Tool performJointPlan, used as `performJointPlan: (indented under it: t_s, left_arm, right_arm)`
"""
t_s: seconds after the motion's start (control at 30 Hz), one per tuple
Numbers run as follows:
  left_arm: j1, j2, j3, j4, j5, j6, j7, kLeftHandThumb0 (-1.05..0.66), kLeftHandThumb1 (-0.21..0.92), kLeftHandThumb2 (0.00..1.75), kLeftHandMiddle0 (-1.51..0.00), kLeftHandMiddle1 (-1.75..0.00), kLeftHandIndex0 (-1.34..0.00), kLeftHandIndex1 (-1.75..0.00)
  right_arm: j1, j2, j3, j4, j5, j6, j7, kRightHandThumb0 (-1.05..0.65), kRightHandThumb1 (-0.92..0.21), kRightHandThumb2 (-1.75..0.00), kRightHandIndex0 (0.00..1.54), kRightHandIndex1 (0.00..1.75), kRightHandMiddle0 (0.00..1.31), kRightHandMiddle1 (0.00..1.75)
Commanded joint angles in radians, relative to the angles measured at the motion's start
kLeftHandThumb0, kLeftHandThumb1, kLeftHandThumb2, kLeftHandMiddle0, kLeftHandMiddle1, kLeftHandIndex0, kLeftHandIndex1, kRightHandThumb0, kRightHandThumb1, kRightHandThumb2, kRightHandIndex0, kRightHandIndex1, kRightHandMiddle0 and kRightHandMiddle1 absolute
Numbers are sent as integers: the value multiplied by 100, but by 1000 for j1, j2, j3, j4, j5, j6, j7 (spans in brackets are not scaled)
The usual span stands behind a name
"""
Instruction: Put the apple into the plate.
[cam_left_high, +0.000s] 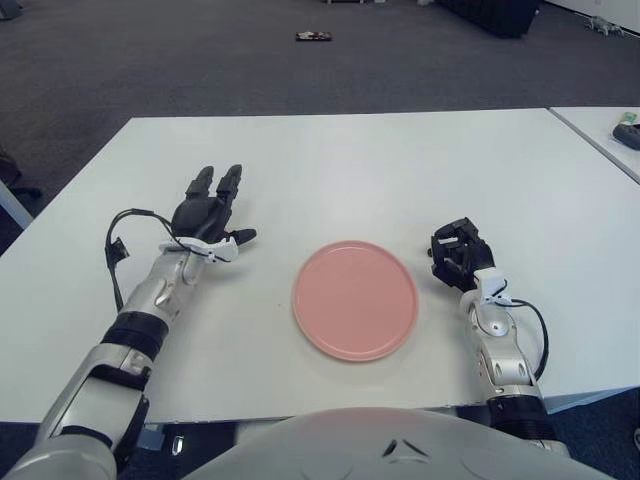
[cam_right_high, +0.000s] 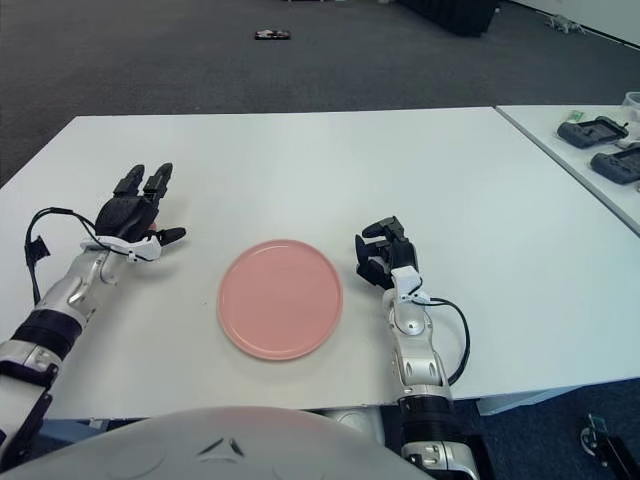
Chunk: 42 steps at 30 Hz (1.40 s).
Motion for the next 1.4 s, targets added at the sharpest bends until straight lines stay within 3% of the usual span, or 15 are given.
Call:
performJointPlan:
  t_s: [0.0, 0.13, 0.37, 0.8, 1.37]
  left_arm:
    - [32, 7, -45, -63, -15, 185, -299, -98, 58, 79, 0, 0, 0, -39]
    - [10, 21, -78, -106, 26, 316, -479, -97, 55, 82, 0, 0, 0, -29]
    - [4, 20, -97, -161, 103, 465, -550, -100, 54, 82, 0, 0, 0, -6]
    - [33, 30, -55, -125, 81, 494, -417, -105, 61, 70, 0, 0, 0, 0]
    - [37, 66, -48, -148, -9, 474, -523, -105, 65, 65, 0, 0, 0, 0]
  right_arm:
    - [17, -4, -6, 16, -5, 38, 3, -37, -71, -83, 47, 139, 31, 175]
    - [17, -5, -8, 15, -2, 34, 6, -37, -71, -82, 47, 139, 31, 175]
    - [16, -7, -13, 14, 8, 31, 13, -37, -71, -83, 46, 138, 32, 175]
    - [12, -8, -20, 15, 17, 16, 36, -37, -70, -84, 47, 138, 32, 175]
    - [8, -7, -30, 14, 20, 19, 44, -38, -66, -89, 48, 137, 35, 175]
